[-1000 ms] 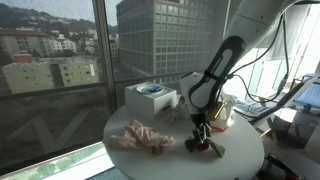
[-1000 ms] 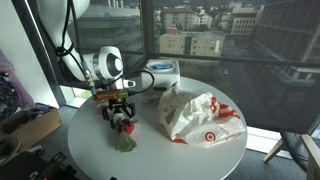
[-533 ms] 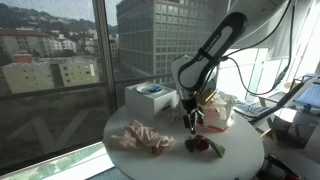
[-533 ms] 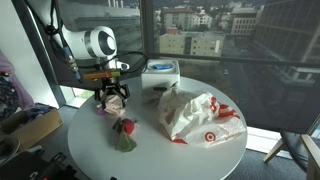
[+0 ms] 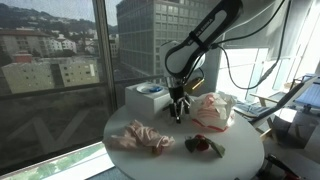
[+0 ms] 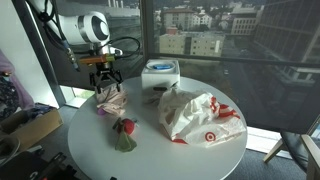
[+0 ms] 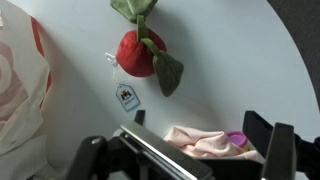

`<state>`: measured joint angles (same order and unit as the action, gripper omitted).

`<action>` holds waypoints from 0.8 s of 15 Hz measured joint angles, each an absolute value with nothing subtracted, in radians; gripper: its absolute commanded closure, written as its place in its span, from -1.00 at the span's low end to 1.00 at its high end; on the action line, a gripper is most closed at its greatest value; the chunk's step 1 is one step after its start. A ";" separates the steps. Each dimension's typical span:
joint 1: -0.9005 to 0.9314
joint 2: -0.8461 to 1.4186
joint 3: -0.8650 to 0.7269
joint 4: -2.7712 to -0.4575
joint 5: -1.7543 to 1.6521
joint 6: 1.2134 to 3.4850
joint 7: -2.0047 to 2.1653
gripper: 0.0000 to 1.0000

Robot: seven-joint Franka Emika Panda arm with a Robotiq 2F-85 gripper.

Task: Cover the radish toy with the pink shirt

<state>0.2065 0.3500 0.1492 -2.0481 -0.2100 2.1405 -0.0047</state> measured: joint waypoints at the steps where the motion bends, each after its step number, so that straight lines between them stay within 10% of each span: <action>1: 0.207 0.350 0.149 -2.048 -0.210 2.140 -0.005 -1.00; 12: 0.253 0.490 0.193 -2.032 -0.213 2.362 -0.032 -1.00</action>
